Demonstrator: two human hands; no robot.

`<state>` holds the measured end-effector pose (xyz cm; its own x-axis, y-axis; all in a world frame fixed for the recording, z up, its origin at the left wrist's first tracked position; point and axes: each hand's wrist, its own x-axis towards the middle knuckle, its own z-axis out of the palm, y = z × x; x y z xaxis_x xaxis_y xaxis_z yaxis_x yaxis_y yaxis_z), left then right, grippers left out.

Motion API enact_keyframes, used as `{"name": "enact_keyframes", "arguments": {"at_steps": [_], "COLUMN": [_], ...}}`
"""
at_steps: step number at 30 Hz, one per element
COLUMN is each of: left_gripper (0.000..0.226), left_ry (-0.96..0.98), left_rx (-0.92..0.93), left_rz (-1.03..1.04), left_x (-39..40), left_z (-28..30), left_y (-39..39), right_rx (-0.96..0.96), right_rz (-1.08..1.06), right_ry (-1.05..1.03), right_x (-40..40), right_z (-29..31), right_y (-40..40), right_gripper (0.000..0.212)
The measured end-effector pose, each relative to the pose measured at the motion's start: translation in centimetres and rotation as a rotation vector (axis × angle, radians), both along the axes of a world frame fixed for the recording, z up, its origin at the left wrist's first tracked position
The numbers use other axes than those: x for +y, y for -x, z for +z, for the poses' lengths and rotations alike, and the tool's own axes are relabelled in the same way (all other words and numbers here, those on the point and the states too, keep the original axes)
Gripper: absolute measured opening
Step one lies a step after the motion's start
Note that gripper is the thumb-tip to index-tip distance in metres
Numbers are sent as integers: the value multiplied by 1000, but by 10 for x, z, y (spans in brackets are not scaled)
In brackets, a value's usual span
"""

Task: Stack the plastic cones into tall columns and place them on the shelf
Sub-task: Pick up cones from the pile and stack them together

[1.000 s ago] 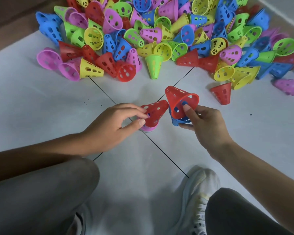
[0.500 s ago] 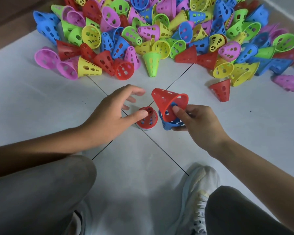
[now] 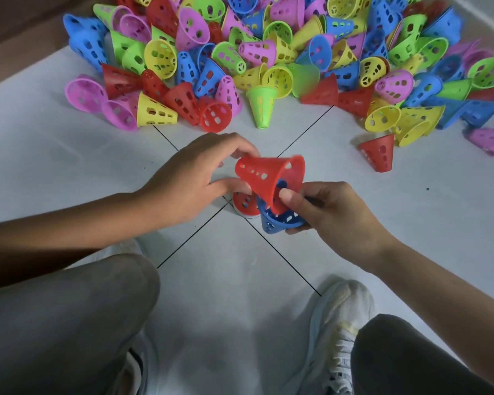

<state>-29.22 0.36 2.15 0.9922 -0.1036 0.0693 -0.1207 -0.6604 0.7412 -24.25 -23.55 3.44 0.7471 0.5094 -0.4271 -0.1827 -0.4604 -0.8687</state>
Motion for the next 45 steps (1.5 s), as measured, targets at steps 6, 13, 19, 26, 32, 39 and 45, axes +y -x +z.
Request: {"name": "enact_keyframes", "arguments": {"at_steps": [6, 13, 19, 26, 32, 39, 45], "left_gripper": [36, 28, 29, 31, 24, 18, 15], "left_ry": [144, 88, -30, -32, -24, -27, -17], "left_rx": [-21, -19, -1, 57, 104, 128, 132], "left_rz": [211, 244, 170, 129, 152, 159, 194], "left_x": [14, 23, 6, 3, 8, 16, 22], "left_z": [-5, -14, -26, -31, -37, -41, -43], "left_y": [5, 9, 0, 6, 25, 32, 29], "right_rx": [49, -16, -28, -24, -106, -182, -208], "right_rz": [-76, -147, -213, -251, -127, -45, -46], "right_ry": [-65, -9, 4, 81, 201, 265, 278], "right_x": [-7, -19, -20, -24, -24, -15, 11], "right_z": [3, -5, -10, -18, -24, -28, -30], "right_y": [-1, -5, -6, -6, -2, 0, -4], "right_gripper": [45, 58, 41, 68, 68, 48, 44]}}
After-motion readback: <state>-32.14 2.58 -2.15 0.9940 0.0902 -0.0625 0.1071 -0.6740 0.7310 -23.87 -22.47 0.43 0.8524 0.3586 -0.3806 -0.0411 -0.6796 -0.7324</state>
